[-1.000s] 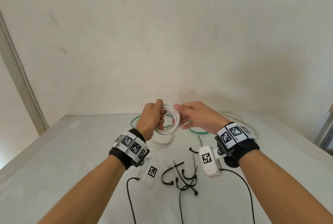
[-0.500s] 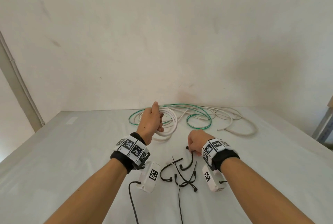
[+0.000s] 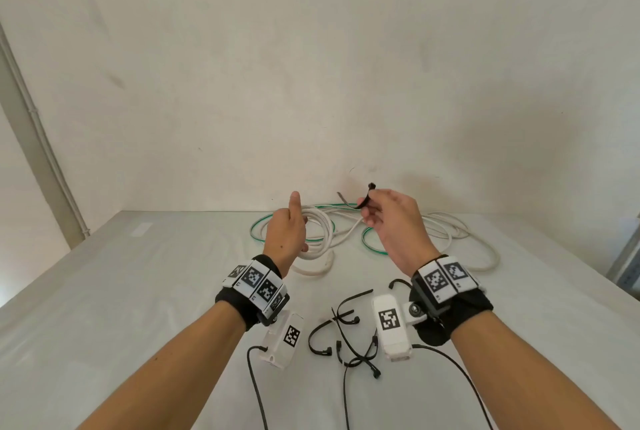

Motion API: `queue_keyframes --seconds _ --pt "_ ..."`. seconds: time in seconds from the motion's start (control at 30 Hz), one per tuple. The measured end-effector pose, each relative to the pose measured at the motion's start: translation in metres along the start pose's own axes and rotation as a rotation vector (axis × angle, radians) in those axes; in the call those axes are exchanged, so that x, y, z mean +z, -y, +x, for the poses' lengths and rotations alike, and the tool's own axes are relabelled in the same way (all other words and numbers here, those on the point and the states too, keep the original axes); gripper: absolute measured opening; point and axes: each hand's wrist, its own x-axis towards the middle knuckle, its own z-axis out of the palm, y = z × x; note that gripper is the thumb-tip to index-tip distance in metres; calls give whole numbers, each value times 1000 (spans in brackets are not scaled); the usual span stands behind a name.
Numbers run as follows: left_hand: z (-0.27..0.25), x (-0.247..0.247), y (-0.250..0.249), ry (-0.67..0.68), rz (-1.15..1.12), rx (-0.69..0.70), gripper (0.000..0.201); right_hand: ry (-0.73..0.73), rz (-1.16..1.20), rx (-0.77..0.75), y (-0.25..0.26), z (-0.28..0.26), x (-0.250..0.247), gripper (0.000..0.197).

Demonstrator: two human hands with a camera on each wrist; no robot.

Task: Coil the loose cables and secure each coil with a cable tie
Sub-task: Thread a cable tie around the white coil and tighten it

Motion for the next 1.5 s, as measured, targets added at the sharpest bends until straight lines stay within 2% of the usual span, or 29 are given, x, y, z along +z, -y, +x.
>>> queue_keyframes --seconds 0.1,0.3,0.43,0.53,0.7,0.83,0.97,1.13,1.3,1.4,1.5 --pt "1 1 -3 -59 7 25 61 45 222 116 18 -13 12 15" --pt "-3 -2 -10 -138 32 61 65 94 192 218 9 -25 22 16" --pt "-6 -1 -13 -117 -12 80 63 93 240 165 -4 -25 28 15" --pt "-7 -1 -12 -75 -86 30 64 129 303 138 -8 -27 34 17" --pt "-5 -4 -15 -59 -147 -9 51 225 120 34 -12 -29 38 11" --pt "-6 -6 -17 -5 -85 53 41 234 25 -24 -12 -25 35 11" --pt "-11 -5 -22 86 -94 122 17 198 -43 -11 -10 -26 33 11" --pt "-16 -1 -20 173 -152 143 13 121 -97 29 -8 -28 31 9" --pt "-15 2 -17 162 -211 100 23 125 9 70 -8 -30 30 12" --pt "-16 3 -16 133 -225 106 20 127 161 98 -7 -28 30 13" --pt "-17 3 -14 118 -211 114 15 126 175 63 -9 -26 27 9"
